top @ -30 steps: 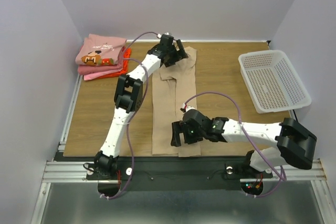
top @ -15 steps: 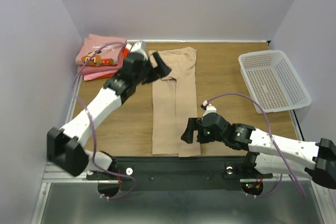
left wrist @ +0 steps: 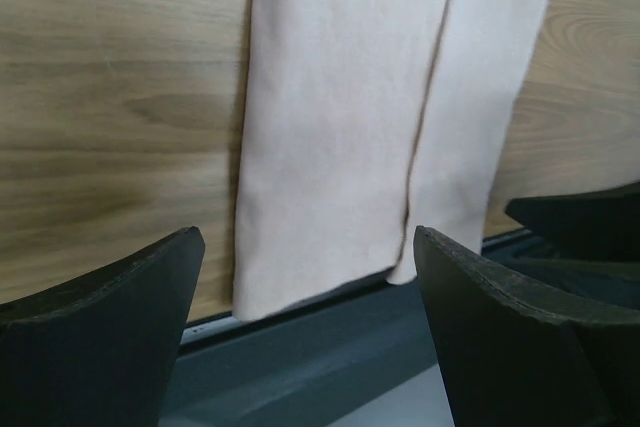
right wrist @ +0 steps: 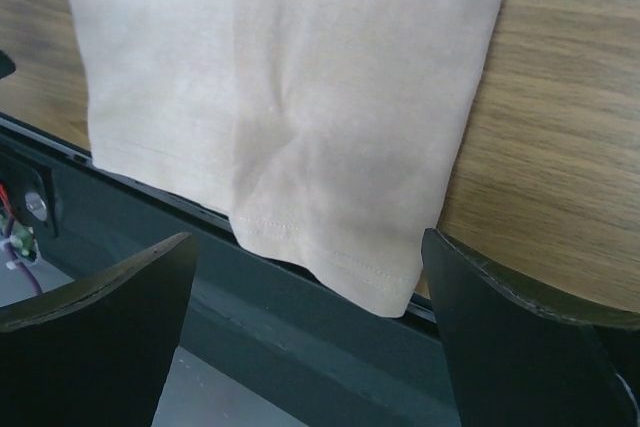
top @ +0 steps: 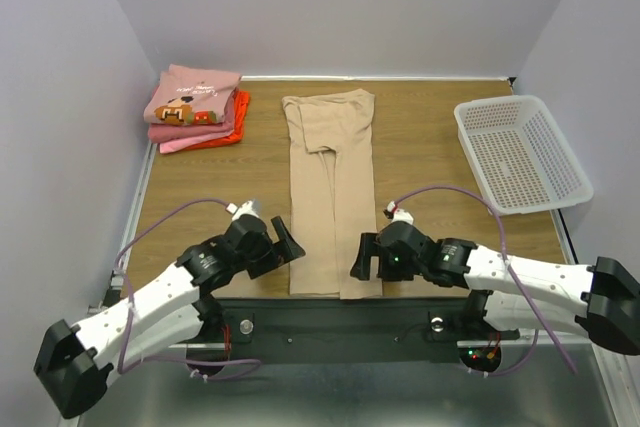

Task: Fold and stack the t-shirts
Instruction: Fold the tshirt

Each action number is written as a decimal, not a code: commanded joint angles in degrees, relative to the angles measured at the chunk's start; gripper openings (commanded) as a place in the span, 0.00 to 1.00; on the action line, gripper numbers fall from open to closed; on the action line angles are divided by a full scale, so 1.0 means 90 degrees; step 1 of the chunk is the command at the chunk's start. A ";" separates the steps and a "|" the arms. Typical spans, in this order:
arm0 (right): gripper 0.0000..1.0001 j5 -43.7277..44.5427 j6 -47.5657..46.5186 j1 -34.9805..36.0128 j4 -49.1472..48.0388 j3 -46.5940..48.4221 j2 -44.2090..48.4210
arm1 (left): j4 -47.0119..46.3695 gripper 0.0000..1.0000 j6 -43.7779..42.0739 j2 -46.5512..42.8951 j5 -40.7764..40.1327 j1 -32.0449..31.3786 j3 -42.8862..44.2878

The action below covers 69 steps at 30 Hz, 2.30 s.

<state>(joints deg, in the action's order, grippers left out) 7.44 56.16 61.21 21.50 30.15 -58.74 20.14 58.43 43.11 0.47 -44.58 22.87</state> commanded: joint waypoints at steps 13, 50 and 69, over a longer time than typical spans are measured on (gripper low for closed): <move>1.00 -0.0426 0.0859 0.0025 0.0180 -0.0430 0.0413 | 0.0897 0.86 0.0431 -0.0494 0.1110 -0.0037 -0.0822; 0.79 -0.0749 0.1035 0.0025 0.0473 -0.0547 0.0013 | -0.0079 0.00 -0.0096 0.0649 0.1491 -0.0096 -0.0911; 0.00 0.0052 0.1074 -0.0033 0.0463 -0.0138 -0.0192 | -0.0313 0.00 -0.0233 0.0541 0.1598 -0.0086 -0.0482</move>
<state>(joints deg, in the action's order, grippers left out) 3.90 66.37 61.21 25.39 26.06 -62.67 18.33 58.11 48.03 15.77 -45.06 15.40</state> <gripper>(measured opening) 0.030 0.029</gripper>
